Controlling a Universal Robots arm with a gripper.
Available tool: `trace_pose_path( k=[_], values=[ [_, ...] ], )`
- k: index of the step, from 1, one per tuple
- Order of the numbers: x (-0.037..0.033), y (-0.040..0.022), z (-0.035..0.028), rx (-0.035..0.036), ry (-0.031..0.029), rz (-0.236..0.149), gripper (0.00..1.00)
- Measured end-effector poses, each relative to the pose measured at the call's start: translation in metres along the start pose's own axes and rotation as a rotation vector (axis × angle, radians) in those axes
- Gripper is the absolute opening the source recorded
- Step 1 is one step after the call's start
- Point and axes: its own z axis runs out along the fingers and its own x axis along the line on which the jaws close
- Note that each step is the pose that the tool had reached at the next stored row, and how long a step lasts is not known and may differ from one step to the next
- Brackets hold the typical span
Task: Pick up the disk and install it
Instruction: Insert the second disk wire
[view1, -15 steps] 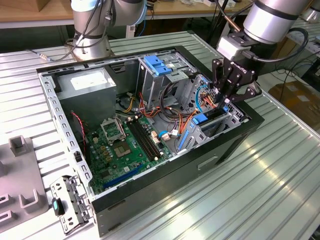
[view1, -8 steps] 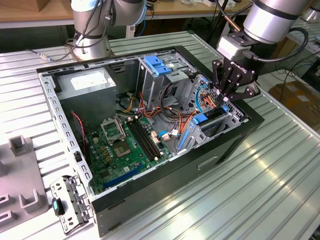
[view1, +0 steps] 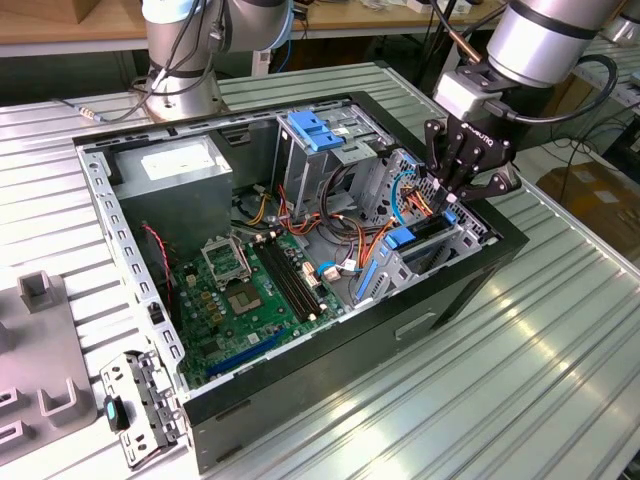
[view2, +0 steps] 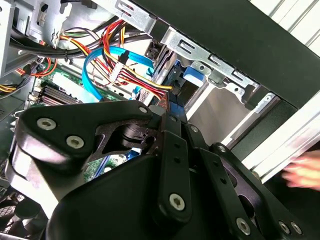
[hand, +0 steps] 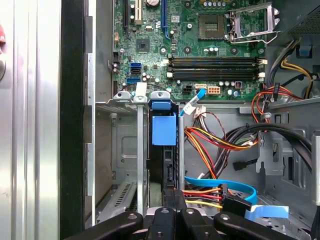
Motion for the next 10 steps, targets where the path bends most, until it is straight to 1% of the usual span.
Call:
trace_pose_path(
  k=[3,10],
  values=[
    [0.0000,0.0001,-0.0001,0.0000,0.0001,0.000,0.11],
    [0.0001,0.0073,0.0002,0.0000,-0.0001,0.000,0.11]
  ],
)
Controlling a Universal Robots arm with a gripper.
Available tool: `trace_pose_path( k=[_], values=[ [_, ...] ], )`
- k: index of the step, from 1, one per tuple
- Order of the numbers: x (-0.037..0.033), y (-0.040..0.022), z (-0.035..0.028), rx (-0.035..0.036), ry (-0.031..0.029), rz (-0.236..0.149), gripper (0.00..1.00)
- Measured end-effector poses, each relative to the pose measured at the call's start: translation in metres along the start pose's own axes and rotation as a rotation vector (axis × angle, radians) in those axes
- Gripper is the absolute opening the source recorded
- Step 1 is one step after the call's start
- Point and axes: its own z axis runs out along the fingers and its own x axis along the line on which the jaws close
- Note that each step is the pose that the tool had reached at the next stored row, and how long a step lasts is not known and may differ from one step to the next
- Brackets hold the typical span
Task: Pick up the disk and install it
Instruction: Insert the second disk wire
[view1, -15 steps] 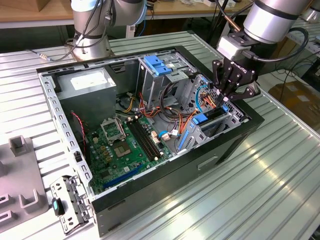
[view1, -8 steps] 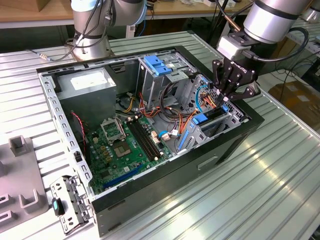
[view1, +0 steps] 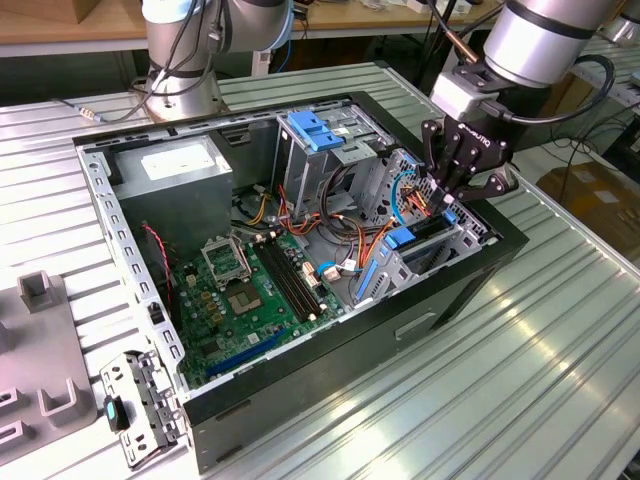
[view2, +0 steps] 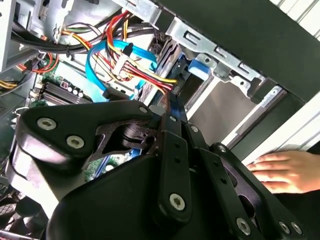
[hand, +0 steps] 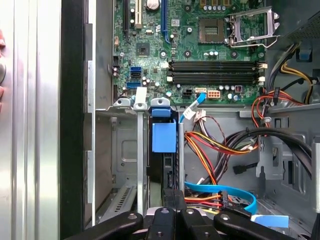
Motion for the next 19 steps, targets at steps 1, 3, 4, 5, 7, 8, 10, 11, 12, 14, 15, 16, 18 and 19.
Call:
trace_pose_path(
  k=[1,3,4,5,7,8,10,11,12,14,15,16,18,19],
  values=[
    [-0.0001,0.0000,-0.0010,0.0000,0.0004,0.000,0.11],
    [-0.0001,0.0003,-0.0112,0.0000,0.0001,0.000,0.11],
    [0.0000,0.0003,-0.0150,-0.0002,0.0001,0.000,0.11],
    [0.0000,0.0003,-0.0168,-0.0009,0.0002,0.000,0.11],
    [-0.0001,0.0003,-0.0206,-0.0022,0.0000,0.000,0.11],
    [0.0000,0.0003,-0.0212,-0.0030,-0.0001,0.000,0.11],
    [0.0000,0.0003,-0.0212,-0.0033,-0.0002,0.000,0.11],
    [-0.0001,0.0003,-0.0213,-0.0034,-0.0001,0.000,0.11],
    [-0.0001,0.0003,-0.0214,-0.0034,0.0002,0.000,0.11],
    [-0.0008,0.0003,-0.0243,-0.0034,0.0013,0.000,0.11],
    [-0.0018,0.0004,-0.0283,-0.0034,0.0012,0.000,0.11],
    [-0.0046,0.0006,-0.0342,-0.0034,0.0029,0.000,0.11],
    [-0.0153,0.0007,-0.0374,-0.0034,0.0138,0.000,0.11],
    [-0.0194,0.0007,-0.0377,-0.0037,0.0157,0.000,0.11]
  ],
)
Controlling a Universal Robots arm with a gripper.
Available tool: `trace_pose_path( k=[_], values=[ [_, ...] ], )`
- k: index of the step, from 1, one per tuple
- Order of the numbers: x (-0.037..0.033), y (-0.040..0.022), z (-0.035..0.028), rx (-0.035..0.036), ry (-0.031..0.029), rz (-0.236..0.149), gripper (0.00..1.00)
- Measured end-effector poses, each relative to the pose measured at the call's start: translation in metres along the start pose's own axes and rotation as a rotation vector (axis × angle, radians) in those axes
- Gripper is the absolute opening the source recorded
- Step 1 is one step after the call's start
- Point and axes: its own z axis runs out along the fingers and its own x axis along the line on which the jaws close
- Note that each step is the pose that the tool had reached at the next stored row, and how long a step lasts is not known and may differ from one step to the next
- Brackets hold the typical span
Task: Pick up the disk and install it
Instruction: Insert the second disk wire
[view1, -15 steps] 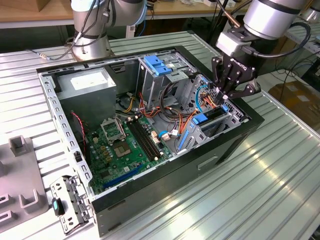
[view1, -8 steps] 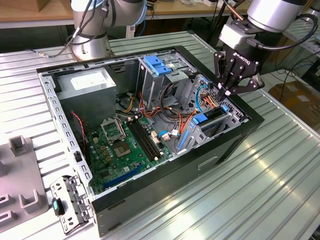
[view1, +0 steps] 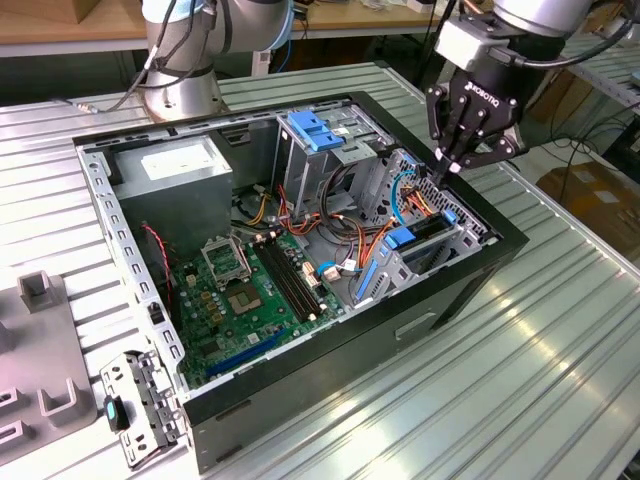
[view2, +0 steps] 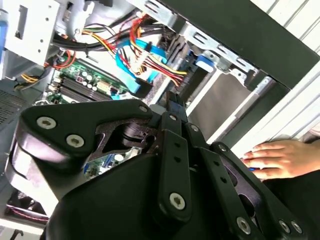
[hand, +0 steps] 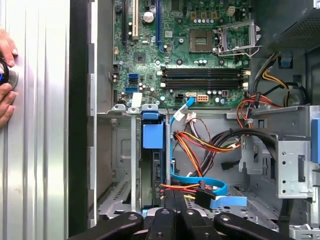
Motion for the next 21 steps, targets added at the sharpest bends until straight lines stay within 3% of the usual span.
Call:
trace_pose_path(
  k=[1,5,7,8,10,11,13,14,17,19,21],
  values=[
    [-0.0080,0.0000,-0.0004,-0.0009,0.0005,0.000,0.11],
    [-0.0203,0.0002,-0.0008,-0.0057,0.0008,0.000,0.11],
    [-0.0297,0.0002,-0.0012,-0.0135,0.0048,0.000,0.11],
    [-0.0313,0.0002,-0.0013,-0.0173,0.0104,0.000,0.11],
    [-0.0341,0.0002,-0.0026,-0.0249,0.0333,0.000,0.11],
    [-0.0349,0.0002,-0.0031,-0.0271,0.0415,0.000,0.11],
    [-0.0371,0.0002,-0.0032,-0.0294,0.0629,0.001,0.11],
    [-0.0401,-0.0002,-0.0031,-0.0298,0.0708,0.002,0.11],
    [-0.0449,-0.0013,-0.0008,-0.0299,0.0727,0.002,0.11],
    [-0.0470,-0.0018,0.0008,-0.0299,0.0795,0.002,0.17],
    [-0.0502,-0.0026,0.0048,-0.0298,0.1038,0.003,0.30]
  ],
)
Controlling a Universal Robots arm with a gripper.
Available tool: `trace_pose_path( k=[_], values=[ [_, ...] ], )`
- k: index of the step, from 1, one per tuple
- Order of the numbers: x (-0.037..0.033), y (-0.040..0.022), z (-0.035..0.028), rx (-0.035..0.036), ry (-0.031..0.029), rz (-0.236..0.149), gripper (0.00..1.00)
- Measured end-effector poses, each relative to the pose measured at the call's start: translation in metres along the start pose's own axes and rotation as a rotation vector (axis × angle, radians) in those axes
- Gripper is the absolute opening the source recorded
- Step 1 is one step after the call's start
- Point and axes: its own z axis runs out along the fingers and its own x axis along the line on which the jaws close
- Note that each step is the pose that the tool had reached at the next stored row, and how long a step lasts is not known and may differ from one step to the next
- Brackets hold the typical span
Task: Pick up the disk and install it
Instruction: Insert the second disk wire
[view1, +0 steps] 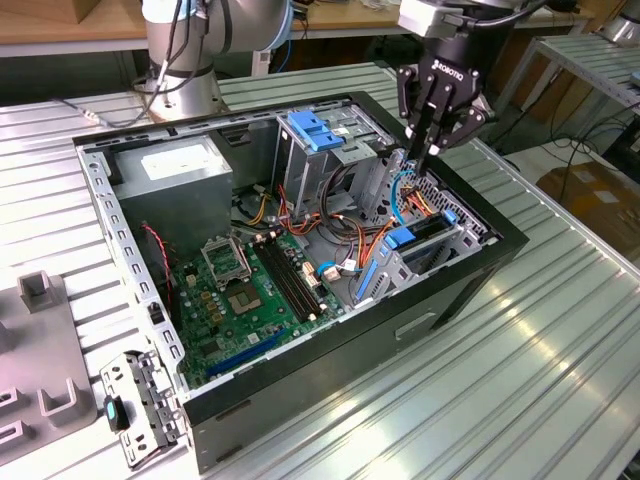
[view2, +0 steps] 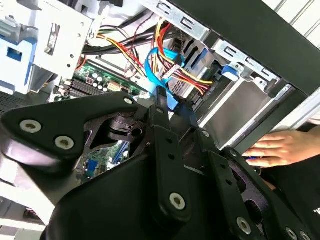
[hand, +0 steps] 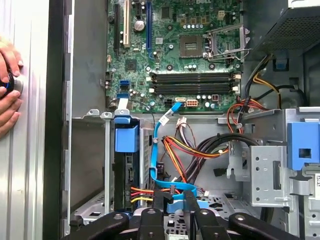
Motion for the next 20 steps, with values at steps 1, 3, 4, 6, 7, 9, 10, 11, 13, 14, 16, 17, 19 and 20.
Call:
trace_pose_path(
  k=[1,3,4,6,7,9,10,11,13,14,16,17,19,20],
  values=[
    [-0.0010,-0.0003,0.0011,0.0000,0.0105,0.001,0.30],
    [-0.0023,-0.0006,0.0027,0.0001,0.0245,0.002,0.30],
    [-0.0031,-0.0007,0.0036,0.0001,0.0348,0.002,0.30],
    [-0.0042,-0.0009,0.0043,0.0001,0.0471,0.003,0.29],
    [-0.0047,-0.0010,0.0046,0.0001,0.0537,0.003,0.22],
    [-0.0051,-0.0011,0.0049,0.0001,0.0600,0.004,0.16],
    [-0.0053,-0.0010,0.0050,0.0001,0.0633,0.004,0.11],
    [-0.0054,-0.0011,0.0050,0.0001,0.0645,0.004,0.11],
    [-0.0057,-0.0011,0.0052,0.0001,0.0880,0.005,0.11],
    [-0.0061,-0.0011,0.0055,0.0002,0.1024,0.006,0.12],
    [-0.0068,-0.0013,0.0065,0.0002,0.1210,0.007,0.12],
    [-0.0075,-0.0015,0.0074,0.0002,0.1325,0.008,0.18],
    [-0.0086,-0.0018,0.0090,0.0003,0.1482,0.009,0.18],
    [-0.0090,-0.0019,0.0098,0.0003,0.1541,0.009,0.18]
  ],
)
